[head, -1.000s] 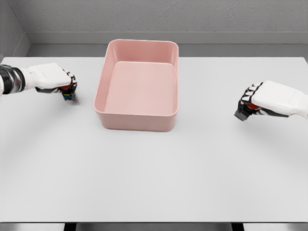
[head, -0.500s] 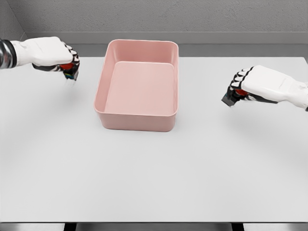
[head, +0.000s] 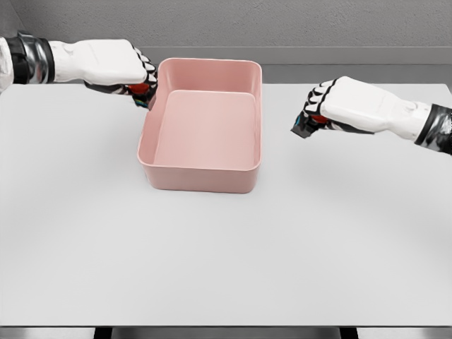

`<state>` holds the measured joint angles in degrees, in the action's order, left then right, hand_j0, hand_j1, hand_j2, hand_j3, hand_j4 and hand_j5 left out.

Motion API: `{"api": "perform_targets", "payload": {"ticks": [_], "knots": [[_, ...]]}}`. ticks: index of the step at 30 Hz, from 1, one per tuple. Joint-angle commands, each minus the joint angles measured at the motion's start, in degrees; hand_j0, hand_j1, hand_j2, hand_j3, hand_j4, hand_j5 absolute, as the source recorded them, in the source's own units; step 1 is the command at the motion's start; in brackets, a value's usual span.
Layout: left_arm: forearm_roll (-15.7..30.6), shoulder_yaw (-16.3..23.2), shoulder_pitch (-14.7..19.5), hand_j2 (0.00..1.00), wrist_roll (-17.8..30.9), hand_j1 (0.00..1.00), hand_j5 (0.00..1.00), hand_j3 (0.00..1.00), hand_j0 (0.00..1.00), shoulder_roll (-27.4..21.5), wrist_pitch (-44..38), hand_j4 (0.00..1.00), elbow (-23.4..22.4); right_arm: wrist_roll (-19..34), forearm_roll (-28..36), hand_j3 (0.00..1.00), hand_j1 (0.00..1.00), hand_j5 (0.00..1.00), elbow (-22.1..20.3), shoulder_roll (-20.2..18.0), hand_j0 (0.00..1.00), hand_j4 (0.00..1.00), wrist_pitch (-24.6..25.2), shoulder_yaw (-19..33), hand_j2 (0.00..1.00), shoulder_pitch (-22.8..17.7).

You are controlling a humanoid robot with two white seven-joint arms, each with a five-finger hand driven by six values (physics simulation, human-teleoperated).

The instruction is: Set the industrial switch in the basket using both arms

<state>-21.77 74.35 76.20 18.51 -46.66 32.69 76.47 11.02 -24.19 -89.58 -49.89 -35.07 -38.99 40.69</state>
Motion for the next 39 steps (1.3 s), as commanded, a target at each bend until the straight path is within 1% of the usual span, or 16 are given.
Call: {"api": "perform_targets", "payload": {"ticks": [1, 5, 7, 10, 13, 16, 18, 20, 22, 24, 26, 28, 29, 30, 32, 39], "knots": [[0.41, 0.09, -0.09, 0.45, 0.04, 0.45, 0.45, 0.45, 0.45, 1.57, 0.09, 0.45, -0.01, -0.04, 0.37, 0.41, 0.41, 0.41, 0.1, 1.29, 0.41, 0.41, 0.07, -1.26, 0.41, 0.09], [0.23, 0.44, -0.79, 0.45, 0.12, 0.45, 0.45, 0.45, 0.45, 2.1, 0.09, 0.45, -0.09, 0.14, 0.19, 0.41, 0.41, 0.41, 0.1, 3.66, 0.41, 0.41, 0.07, -2.85, 0.41, 1.32], [0.23, 1.94, -0.79, 0.45, 0.12, 0.45, 0.45, 0.45, 0.45, 2.01, 0.09, 0.45, -0.09, 0.14, 0.1, 0.41, 0.41, 0.41, 0.1, 4.45, 0.41, 0.41, 0.07, -3.99, 0.41, 2.37], [0.32, 2.12, -1.14, 0.46, 0.04, 0.46, 0.46, 0.46, 0.46, 1.84, 0.62, 0.46, 1.75, 1.1, 0.1, 0.41, 0.41, 0.41, 0.28, 6.38, 0.41, 0.41, 0.07, -4.52, 0.41, 3.25], [0.41, 2.12, -1.32, 0.46, 0.04, 0.46, 0.46, 0.46, 0.46, 1.49, 2.31, 0.46, 2.02, 1.28, 0.02, 0.41, 0.41, 0.41, 1.07, 8.32, 0.41, 0.41, 0.07, -6.1, 0.41, 5.27], [0.41, 3.43, -1.32, 0.47, -0.14, 0.47, 0.47, 0.47, 0.47, 1.49, 2.31, 0.47, 1.93, 1.37, 0.02, 0.41, 0.41, 0.41, 1.16, 8.76, 0.41, 0.41, 0.07, -6.19, 0.41, 6.42], [0.41, 3.43, -1.32, 0.49, -0.14, 0.49, 0.49, 0.49, 0.49, 1.49, 2.31, 0.49, 1.93, 1.37, 0.02, 0.41, 0.41, 0.41, 1.25, 9.02, 0.41, 0.41, 0.07, -6.27, 0.41, 6.68], [0.41, 3.43, -1.32, 0.55, -0.14, 0.55, 0.55, 0.55, 0.55, 1.49, 2.31, 0.55, 1.93, 1.37, -0.07, 0.41, 0.41, 0.41, 2.3, 9.81, 0.41, 0.41, 0.07, -6.45, 0.41, 6.77], [0.41, 3.43, -1.32, 0.59, -0.14, 0.59, 0.59, 0.59, 0.59, 1.75, 2.31, 0.59, 1.93, 1.37, -0.07, 0.41, 0.41, 0.41, 3.18, 11.04, 0.41, 0.41, 0.07, -7.86, 0.41, 8.26], [0.41, 3.43, -1.41, 0.72, -0.23, 0.72, 0.72, 0.72, 0.72, 1.84, 2.31, 0.72, 1.93, 1.37, -0.07, 0.41, 0.41, 0.41, 3.27, 11.4, 0.41, 0.41, 0.07, -7.86, 0.41, 8.7], [0.41, 3.43, -1.41, 0.89, -0.23, 0.89, 0.89, 0.89, 0.89, 1.66, 2.31, 0.89, 1.84, 1.46, -0.07, 0.41, 0.41, 0.41, 3.36, 11.83, 0.41, 0.41, 0.07, -8.3, 0.41, 8.79], [0.5, 3.43, -1.41, 0.98, -0.4, 0.98, 0.98, 0.98, 0.98, 1.66, 2.31, 0.98, 1.75, 1.46, -0.16, 0.42, 0.42, 0.42, 3.44, 11.92, 0.42, 0.42, 0.07, -8.3, 0.42, 8.79], [0.41, 3.43, -1.41, 1.0, -0.4, 1.0, 1.0, 1.0, 1.0, 1.66, 2.31, 1.0, 1.66, 1.46, -0.16, 0.42, 0.42, 0.42, 3.71, 12.45, 0.42, 0.42, 0.07, -8.65, 0.42, 8.88], [0.41, 3.43, -1.41, 1.0, -0.4, 1.0, 1.0, 1.0, 1.0, 1.57, 2.31, 1.0, 1.58, 1.81, -0.25, 0.42, 0.42, 0.42, 4.67, 13.15, 0.42, 0.42, 0.07, -9.35, 0.42, 9.93], [0.41, 3.43, -1.49, 1.0, -0.4, 1.0, 1.0, 1.0, 1.0, 1.49, 2.31, 1.0, 1.4, 2.07, -0.25, 0.42, 0.42, 0.42, 5.82, 14.3, 0.42, 0.42, 0.07, -9.88, 0.42, 10.28], [0.5, 3.35, -2.11, 1.0, -0.58, 1.0, 1.0, 1.0, 1.0, 0.87, 2.31, 1.0, 1.22, 2.07, -0.25, 0.42, 0.42, 0.42, 5.82, 14.21, 0.42, 0.42, 0.07, -9.79, 0.42, 10.46]]}}
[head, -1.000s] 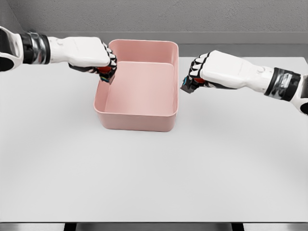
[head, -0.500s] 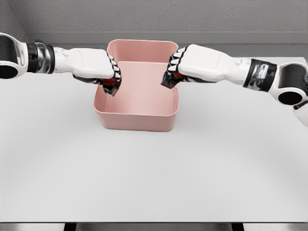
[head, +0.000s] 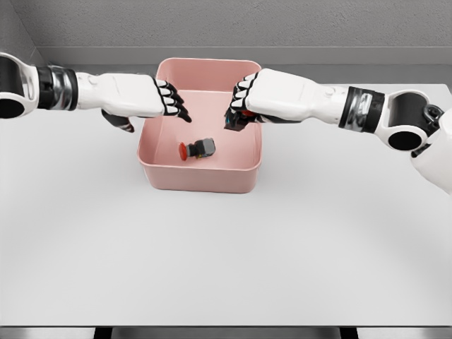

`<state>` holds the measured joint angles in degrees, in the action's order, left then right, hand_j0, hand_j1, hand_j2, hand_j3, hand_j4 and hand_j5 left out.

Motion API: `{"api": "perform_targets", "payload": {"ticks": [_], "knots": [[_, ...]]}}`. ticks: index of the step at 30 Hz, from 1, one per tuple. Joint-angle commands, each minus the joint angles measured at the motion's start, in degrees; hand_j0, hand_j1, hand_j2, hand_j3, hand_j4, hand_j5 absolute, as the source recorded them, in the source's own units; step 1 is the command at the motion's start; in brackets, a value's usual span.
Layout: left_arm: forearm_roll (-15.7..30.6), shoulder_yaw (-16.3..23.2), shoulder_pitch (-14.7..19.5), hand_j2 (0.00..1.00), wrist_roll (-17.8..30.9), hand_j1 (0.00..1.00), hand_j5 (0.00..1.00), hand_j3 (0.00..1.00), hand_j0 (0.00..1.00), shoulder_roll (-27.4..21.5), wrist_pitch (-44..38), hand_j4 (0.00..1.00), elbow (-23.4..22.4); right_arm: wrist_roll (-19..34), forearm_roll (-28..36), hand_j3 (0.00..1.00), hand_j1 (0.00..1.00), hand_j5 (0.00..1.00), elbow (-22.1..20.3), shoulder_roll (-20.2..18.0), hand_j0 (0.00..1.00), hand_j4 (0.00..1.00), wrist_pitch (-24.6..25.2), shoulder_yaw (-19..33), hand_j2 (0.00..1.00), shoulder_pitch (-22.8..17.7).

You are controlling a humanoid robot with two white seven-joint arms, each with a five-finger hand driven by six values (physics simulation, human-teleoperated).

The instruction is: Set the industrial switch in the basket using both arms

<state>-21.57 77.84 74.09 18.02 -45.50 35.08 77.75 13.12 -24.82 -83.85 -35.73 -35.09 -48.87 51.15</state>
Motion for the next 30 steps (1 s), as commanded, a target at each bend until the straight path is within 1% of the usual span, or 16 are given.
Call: {"api": "perform_targets", "payload": {"ticks": [1, 4, 5, 7, 8, 9, 11, 13, 14, 17, 20, 22, 24, 28, 29, 30], "knots": [[0.39, -0.15, 0.0, 1.0, -0.09, 1.0, 1.0, 1.0, 1.0, -0.38, -0.08, 1.0, -0.14, -0.02, 0.38, 0.42, 0.42, 0.42, 0.09, 0.04, 0.42, 0.42, 0.09, 0.0, 0.42, 0.0], [2.58, -0.15, 0.0, 1.0, -0.09, 1.0, 1.0, 1.0, 1.0, -3.27, -0.08, 1.0, -0.14, -0.02, 0.38, 0.43, 0.43, 0.43, 0.35, 0.04, 0.43, 0.43, 0.09, 0.09, 0.43, 0.09], [4.6, -0.24, 0.0, 1.0, -0.09, 1.0, 1.0, 1.0, 1.0, -5.03, -0.08, 1.0, -0.14, -0.02, 0.47, 0.47, 0.47, 0.47, 0.35, 0.04, 0.47, 0.47, 0.09, 0.09, 0.47, 0.09], [7.94, -0.32, 0.0, 1.0, -0.18, 1.0, 1.0, 1.0, 1.0, -7.67, -0.08, 1.0, -0.31, -0.11, 0.74, 0.74, 0.74, 0.74, 0.35, 0.13, 0.74, 0.74, 0.09, 0.09, 0.74, 0.09], [9.7, -0.32, -0.09, 1.0, -0.44, 1.0, 1.0, 1.0, 1.0, -8.11, -0.08, 1.0, -1.37, -0.11, 0.91, 0.96, 0.96, 0.96, 0.35, 0.13, 0.96, 0.96, 0.09, 0.09, 0.96, 0.0], [10.41, -0.32, -0.53, 1.0, -0.44, 1.0, 1.0, 1.0, 1.0, -8.29, -0.08, 1.0, -1.55, -0.11, 0.91, 0.99, 0.99, 0.99, 0.35, 0.22, 0.99, 0.99, 0.09, 0.0, 0.99, 0.0], [15.5, -0.76, -4.3, 1.0, -0.53, 1.0, 1.0, 1.0, 1.0, -9.69, -0.08, 1.0, -5.15, -0.11, 0.91, 0.99, 0.99, 0.99, 0.26, 0.22, 0.99, 0.99, 0.09, 0.0, 0.99, 0.0], [22.27, -0.85, -5.27, 1.0, -0.44, 1.0, 1.0, 1.0, 1.0, -9.78, -0.08, 1.0, -5.06, -0.11, 1.0, 0.99, 0.99, 0.99, 0.26, 0.66, 0.99, 0.99, 0.09, 0.0, 0.99, 0.0], [24.29, -0.85, -5.19, 1.0, -0.44, 1.0, 1.0, 1.0, 1.0, -9.87, -0.08, 1.0, -4.97, -0.11, 1.0, 0.99, 0.99, 0.99, 0.17, 0.83, 0.99, 0.99, 0.09, 0.0, 0.99, 0.0], [24.91, -0.59, -5.36, 1.0, -0.44, 1.0, 1.0, 1.0, 1.0, -10.04, -0.08, 1.0, -5.15, -0.2, 1.09, 0.99, 0.99, 0.99, 0.0, 1.1, 0.99, 0.99, 0.09, 0.09, 0.99, 0.18], [27.72, -0.41, -5.36, 1.0, -0.44, 1.0, 1.0, 1.0, 1.0, -12.33, -0.08, 1.0, -5.59, -0.2, 1.18, 0.99, 0.99, 0.99, 0.0, 0.92, 0.99, 0.99, 0.09, 0.44, 0.99, 0.26], [27.81, -0.41, -5.45, 1.0, -0.36, 1.0, 1.0, 1.0, 1.0, -12.68, -0.08, 1.0, -5.59, -0.28, 1.18, 1.0, 1.0, 1.0, 0.0, 0.04, 1.0, 1.0, 0.09, 0.88, 1.0, -0.17], [27.72, -0.41, -6.59, 1.0, -0.36, 1.0, 1.0, 1.0, 1.0, -12.86, -0.08, 1.0, -5.59, -0.63, 1.26, 1.0, 1.0, 1.0, 0.09, -3.38, 1.0, 1.0, 0.09, 1.32, 1.0, -0.79], [27.64, -0.41, -7.29, 1.0, -0.36, 1.0, 1.0, 1.0, 1.0, -12.77, -0.08, 1.0, -5.59, -0.81, 1.44, 1.0, 1.0, 1.0, 0.35, -8.3, 1.0, 1.0, 0.09, 9.4, 1.0, -7.03], [27.72, -0.41, -7.56, 1.0, -0.36, 1.0, 1.0, 1.0, 1.0, -12.77, -0.08, 1.0, -5.59, -0.81, 1.44, 1.0, 1.0, 1.0, 0.35, -9.27, 1.0, 1.0, 0.09, 10.54, 1.0, -8.08], [27.72, -0.41, -7.56, 1.0, -0.36, 1.0, 1.0, 1.0, 1.0, -12.77, -0.08, 1.0, -5.59, -0.81, 1.44, 1.0, 1.0, 1.0, 0.79, -9.54, 1.0, 1.0, 0.09, 13.0, 1.0, -10.28]]}}
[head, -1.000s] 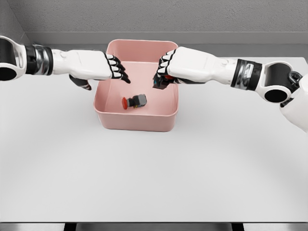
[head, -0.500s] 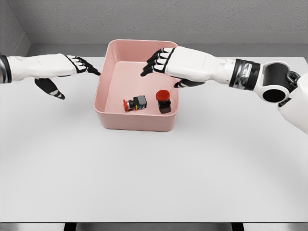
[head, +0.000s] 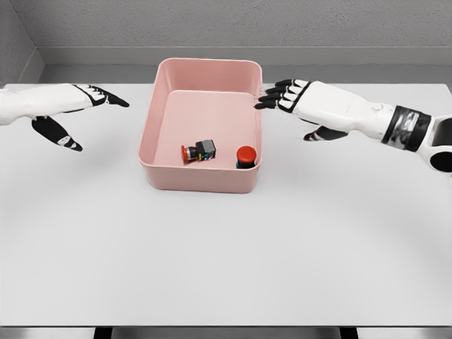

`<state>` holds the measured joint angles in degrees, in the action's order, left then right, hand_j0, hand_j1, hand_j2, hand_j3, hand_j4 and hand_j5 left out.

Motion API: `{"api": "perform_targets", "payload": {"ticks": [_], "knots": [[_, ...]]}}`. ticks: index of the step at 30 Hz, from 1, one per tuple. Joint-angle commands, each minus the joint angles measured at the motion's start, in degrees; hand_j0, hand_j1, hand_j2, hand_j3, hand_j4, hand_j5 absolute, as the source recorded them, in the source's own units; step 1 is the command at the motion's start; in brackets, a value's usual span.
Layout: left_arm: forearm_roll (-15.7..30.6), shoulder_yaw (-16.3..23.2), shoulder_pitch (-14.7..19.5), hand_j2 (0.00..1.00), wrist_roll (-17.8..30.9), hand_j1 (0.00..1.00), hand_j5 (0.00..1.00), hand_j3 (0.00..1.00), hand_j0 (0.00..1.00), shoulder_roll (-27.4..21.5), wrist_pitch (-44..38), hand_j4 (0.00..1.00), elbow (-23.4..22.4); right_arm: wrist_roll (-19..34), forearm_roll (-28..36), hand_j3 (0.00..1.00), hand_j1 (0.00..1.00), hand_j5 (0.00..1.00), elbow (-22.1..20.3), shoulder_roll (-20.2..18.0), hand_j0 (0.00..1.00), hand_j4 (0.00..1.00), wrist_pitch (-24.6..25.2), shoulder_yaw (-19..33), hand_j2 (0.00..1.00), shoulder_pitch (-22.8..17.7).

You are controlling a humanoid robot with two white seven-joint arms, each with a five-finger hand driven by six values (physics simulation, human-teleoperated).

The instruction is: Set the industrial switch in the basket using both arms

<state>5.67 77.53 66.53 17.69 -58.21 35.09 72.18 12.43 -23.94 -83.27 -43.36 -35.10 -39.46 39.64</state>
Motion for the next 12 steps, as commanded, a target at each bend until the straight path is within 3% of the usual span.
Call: {"api": "perform_targets", "payload": {"ticks": [1, 3, 6, 12], "knots": [[0.48, -0.09, 0.0, 1.0, -0.02, 1.0, 1.0, 1.0, 1.0, -0.06, -0.09, 1.0, 0.07, -0.13, 0.65, 1.0, 1.0, 1.0, 1.18, -2.17, 1.0, 1.0, 0.1, 6.23, 1.0, -0.26], [0.48, -0.09, 0.0, 1.0, -0.02, 1.0, 1.0, 1.0, 1.0, -0.06, -0.09, 1.0, -0.02, -0.13, 2.85, 1.0, 1.0, 1.0, 2.32, -4.45, 1.0, 1.0, 0.1, 7.46, 1.0, -1.67], [0.48, -0.09, -0.09, 1.0, -0.02, 1.0, 1.0, 1.0, 1.0, 0.03, -0.09, 1.0, 0.07, -0.13, 3.29, 1.0, 1.0, 1.0, 6.27, -4.8, 1.0, 1.0, 0.1, 8.87, 1.0, -2.46], [0.48, -0.09, -0.18, 1.0, -0.02, 1.0, 1.0, 1.0, 1.0, 0.12, -0.09, 1.0, 0.07, -0.13, 3.29, 1.0, 1.0, 1.0, 6.45, -4.72, 1.0, 1.0, 0.1, 8.87, 1.0, -3.16]]}}
